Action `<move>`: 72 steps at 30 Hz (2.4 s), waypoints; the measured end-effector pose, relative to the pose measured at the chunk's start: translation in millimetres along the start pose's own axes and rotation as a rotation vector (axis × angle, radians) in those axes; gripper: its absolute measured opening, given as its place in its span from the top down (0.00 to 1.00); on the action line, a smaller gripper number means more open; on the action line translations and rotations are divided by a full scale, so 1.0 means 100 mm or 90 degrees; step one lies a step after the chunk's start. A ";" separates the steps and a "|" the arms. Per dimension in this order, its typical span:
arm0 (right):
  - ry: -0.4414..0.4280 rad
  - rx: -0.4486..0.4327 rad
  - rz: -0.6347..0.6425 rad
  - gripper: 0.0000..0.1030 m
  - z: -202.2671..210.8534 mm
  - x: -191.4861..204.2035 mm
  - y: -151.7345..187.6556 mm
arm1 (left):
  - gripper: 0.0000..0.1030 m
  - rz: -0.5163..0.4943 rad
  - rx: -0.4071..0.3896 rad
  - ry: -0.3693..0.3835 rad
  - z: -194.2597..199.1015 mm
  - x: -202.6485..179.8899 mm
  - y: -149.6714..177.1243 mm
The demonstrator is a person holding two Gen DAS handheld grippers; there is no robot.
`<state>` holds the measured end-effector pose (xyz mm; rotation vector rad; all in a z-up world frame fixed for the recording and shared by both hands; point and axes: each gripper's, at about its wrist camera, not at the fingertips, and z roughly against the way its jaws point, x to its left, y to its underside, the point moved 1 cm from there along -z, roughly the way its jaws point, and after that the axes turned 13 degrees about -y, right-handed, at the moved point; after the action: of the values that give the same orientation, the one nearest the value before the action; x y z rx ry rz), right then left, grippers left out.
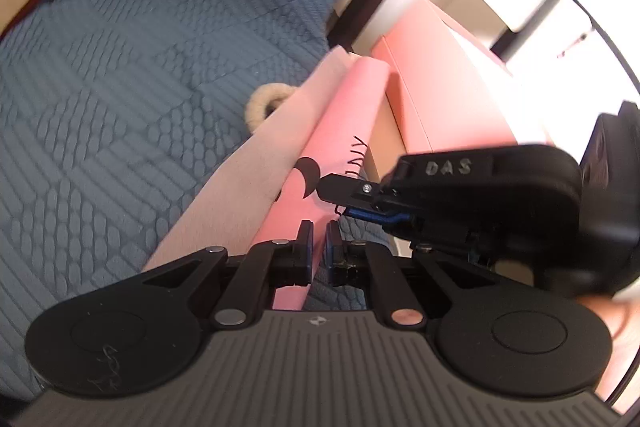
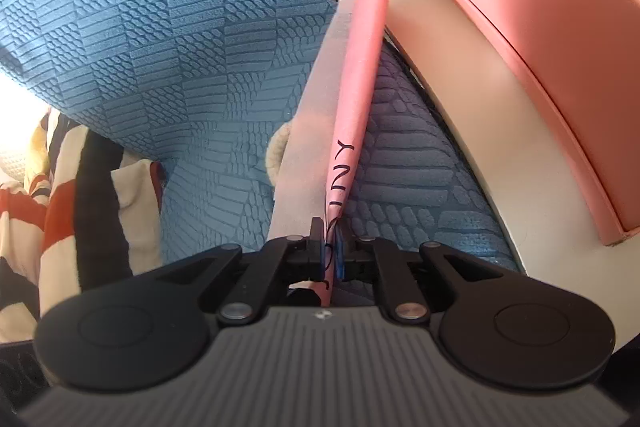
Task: Organize objects
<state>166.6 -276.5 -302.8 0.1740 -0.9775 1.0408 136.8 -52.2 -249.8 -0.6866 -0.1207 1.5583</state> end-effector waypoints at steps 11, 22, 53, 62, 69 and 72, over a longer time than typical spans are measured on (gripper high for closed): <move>0.021 -0.001 -0.023 0.94 0.00 -0.02 0.01 | 0.49 -0.061 0.007 -0.063 -0.10 -0.14 0.04; 0.027 0.001 -0.043 0.94 0.01 -0.07 -0.03 | 0.67 -0.200 -0.024 -0.110 -0.13 -0.40 0.19; -0.020 0.012 -0.029 0.85 -0.35 0.16 -0.05 | 0.88 0.269 0.079 0.029 -0.40 0.63 -0.12; -0.012 0.044 -0.031 0.90 -0.48 0.10 -0.07 | 0.88 0.227 0.058 -0.015 -0.29 0.63 -0.23; -0.018 0.058 -0.023 0.92 -0.50 0.07 -0.10 | 0.88 0.187 0.019 0.031 -0.04 0.52 -0.30; -0.025 0.054 -0.039 0.92 -0.49 0.03 -0.10 | 0.88 0.168 0.039 0.016 -0.11 0.47 -0.25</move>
<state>204.1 -253.1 -326.0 0.2934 -0.9577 1.0266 165.8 -8.8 -263.2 -0.6948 0.0381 1.7974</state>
